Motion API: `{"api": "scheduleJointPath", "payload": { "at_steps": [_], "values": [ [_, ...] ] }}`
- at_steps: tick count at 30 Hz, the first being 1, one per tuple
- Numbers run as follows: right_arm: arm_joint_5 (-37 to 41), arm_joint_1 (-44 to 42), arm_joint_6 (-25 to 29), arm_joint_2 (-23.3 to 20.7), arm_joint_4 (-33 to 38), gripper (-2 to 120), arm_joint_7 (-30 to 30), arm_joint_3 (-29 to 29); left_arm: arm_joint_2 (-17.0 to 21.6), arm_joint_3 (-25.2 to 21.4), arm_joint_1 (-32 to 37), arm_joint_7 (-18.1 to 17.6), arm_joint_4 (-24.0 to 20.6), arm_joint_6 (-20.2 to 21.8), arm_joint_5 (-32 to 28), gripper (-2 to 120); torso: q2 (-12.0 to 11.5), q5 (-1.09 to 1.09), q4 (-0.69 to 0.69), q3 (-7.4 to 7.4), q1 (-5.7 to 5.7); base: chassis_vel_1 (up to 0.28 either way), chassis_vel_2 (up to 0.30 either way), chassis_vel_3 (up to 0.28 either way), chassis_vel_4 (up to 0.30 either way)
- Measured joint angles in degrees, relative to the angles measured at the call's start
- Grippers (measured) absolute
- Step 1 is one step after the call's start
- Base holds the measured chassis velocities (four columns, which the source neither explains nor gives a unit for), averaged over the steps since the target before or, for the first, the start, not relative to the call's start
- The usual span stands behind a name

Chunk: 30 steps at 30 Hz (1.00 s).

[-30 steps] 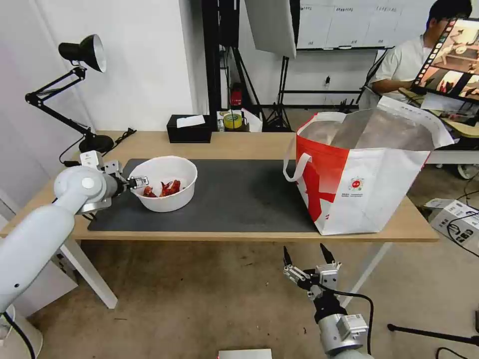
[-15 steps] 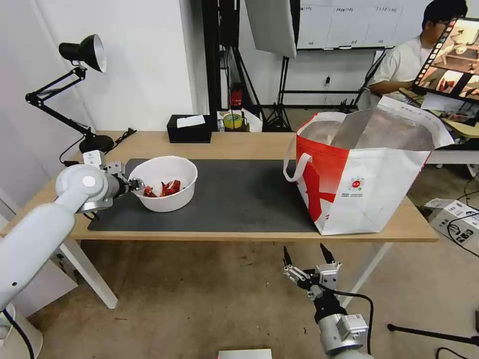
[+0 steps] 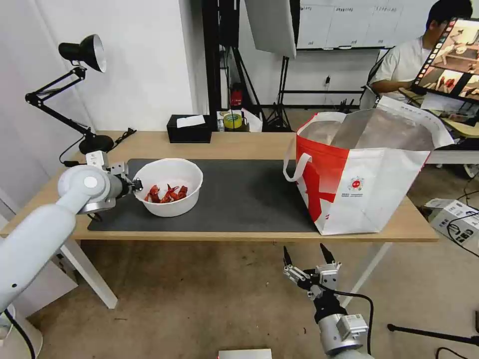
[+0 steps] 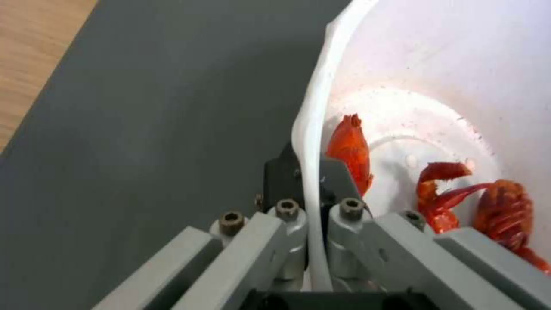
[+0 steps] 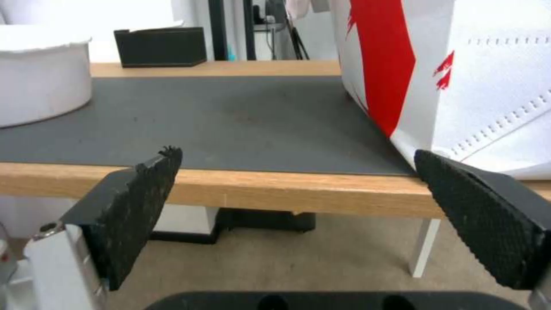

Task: Pick up the trash from the table and place it into the takeout bag.

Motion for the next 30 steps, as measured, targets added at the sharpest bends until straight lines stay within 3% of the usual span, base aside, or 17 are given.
{"api": "scheduleJointPath", "payload": {
  "at_steps": [10,30],
  "values": [
    [0.0,0.0,0.0,0.0,0.0,100,0.0,0.0,0.0,0.5,-2.9,0.1,-2.9,-0.7,-1.0,0,0.0,0.00,0.00,0.00,0.00,0.000,0.000,0.000,0.000],
    [0.0,0.0,0.0,0.0,0.0,100,0.0,0.0,-5.9,11.2,-19.3,-2.6,-4.8,-2.9,-6.7,0,0.0,0.00,-0.01,0.01,0.00,0.000,0.000,0.000,0.000]
  ]
}}
